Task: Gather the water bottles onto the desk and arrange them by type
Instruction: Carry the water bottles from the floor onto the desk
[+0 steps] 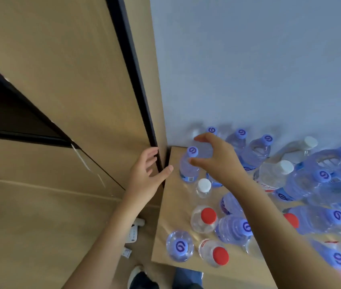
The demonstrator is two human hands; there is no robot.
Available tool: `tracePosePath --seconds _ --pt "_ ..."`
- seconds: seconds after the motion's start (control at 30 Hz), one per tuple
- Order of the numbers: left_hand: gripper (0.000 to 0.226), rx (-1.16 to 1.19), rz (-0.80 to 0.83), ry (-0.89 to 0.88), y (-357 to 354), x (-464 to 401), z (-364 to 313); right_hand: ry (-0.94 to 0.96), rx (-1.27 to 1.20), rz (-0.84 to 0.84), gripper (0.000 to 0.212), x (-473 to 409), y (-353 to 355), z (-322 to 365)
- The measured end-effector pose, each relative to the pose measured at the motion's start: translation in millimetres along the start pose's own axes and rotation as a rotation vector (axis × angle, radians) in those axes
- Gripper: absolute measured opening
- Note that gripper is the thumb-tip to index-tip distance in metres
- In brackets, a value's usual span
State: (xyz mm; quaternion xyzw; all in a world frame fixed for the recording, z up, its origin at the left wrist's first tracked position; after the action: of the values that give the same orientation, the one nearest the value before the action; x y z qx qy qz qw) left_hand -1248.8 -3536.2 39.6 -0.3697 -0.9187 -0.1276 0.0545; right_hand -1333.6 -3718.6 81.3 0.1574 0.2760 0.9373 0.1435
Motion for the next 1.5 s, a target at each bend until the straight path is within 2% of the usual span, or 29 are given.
tracePosePath --seconds 0.2,0.43,0.7,0.93,1.17,1.33,1.5 --pt "0.057 0.013 -0.115 -0.019 82 68 2 0.079 -0.043 0.171 0.049 15 -68 70" --pt "0.057 0.018 -0.279 -0.013 226 175 46 0.193 -0.054 0.370 0.050 18 -228 173" --pt "0.055 0.073 -0.639 0.141 402 326 130 0.292 -0.127 0.701 0.047 32 -456 307" --pt "0.048 0.087 -0.954 0.241 504 435 172 0.437 -0.088 0.979 0.046 44 -610 411" --pt "0.045 0.089 -1.121 0.324 632 471 221 0.521 0.018 1.134 0.051 7 -752 505" --pt "0.048 0.119 -1.205 0.365 761 470 241 0.568 0.054 1.211 0.057 -45 -853 598" --pt "0.050 0.174 -1.299 0.334 886 471 244 0.592 0.041 1.247 0.054 -99 -937 695"
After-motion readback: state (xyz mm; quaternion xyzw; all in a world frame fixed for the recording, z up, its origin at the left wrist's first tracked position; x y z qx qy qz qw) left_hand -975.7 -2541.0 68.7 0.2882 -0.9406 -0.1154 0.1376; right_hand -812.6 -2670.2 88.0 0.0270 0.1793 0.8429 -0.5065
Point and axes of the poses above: each hand's wrist, its own x-axis away from the middle knuckle, its own y-axis out of the back of the hand, z = x × y, the point moved 2 cm from there along -x, towards the middle knuckle, and after that the axes turned 12 degrees about z, right-handed, at the moved point
